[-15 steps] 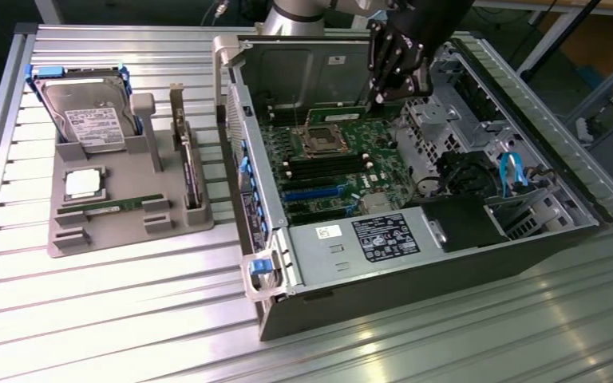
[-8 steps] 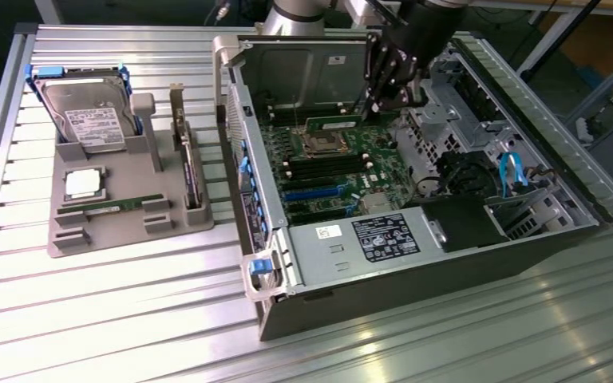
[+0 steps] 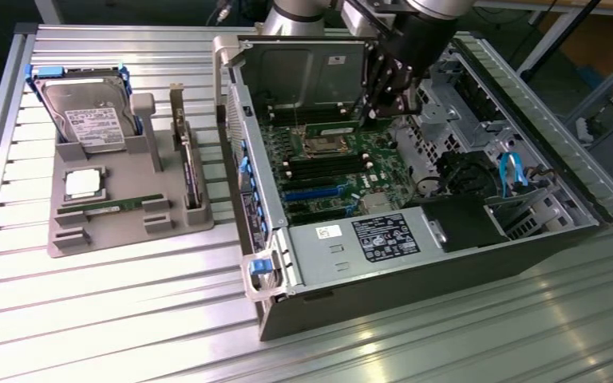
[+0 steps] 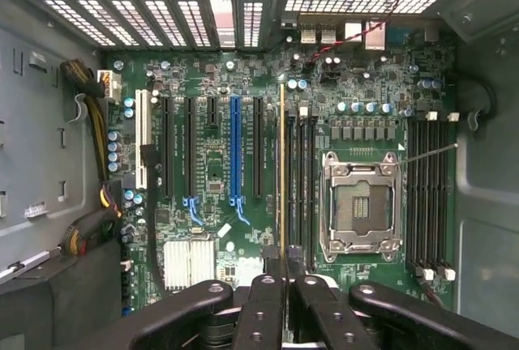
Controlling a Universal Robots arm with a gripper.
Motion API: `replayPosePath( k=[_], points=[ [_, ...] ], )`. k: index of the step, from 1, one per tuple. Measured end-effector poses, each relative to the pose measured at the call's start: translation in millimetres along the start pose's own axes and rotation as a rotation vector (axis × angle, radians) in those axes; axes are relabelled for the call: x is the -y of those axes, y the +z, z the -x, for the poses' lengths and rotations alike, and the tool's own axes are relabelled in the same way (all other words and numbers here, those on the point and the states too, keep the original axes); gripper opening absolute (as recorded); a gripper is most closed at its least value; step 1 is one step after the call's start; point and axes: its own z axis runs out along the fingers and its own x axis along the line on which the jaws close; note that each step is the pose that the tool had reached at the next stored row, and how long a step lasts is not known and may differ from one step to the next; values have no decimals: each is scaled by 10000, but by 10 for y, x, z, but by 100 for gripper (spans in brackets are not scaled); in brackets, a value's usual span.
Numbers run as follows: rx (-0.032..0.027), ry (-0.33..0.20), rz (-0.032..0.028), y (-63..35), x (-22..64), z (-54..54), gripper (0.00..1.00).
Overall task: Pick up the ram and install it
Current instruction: 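Insert the ram into the slot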
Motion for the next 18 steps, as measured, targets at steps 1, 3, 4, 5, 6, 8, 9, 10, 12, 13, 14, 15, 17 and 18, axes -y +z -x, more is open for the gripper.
replayPosePath(
  k=[1,3,4,5,6,8,9,10,12,13,14,15,17,18],
  points=[
    [0,0,0,24,1,-1,12],
    [0,0,0,53,2,-2,12],
    [0,0,0,64,3,-2,12],
    [0,0,0,77,3,-3,12],
    [0,0,0,86,4,-3,12],
    [1,0,0,107,4,-4,12],
    [1,1,0,121,5,-4,12],
    [0,0,0,131,5,-5,12],
    [0,0,0,154,6,-6,12],
    [0,0,0,171,7,-6,12],
    [0,0,0,182,8,-6,12],
    [0,0,0,194,8,-7,12],
    [0,0,0,216,9,-8,12],
    [0,0,0,227,9,-8,12]
  ],
)
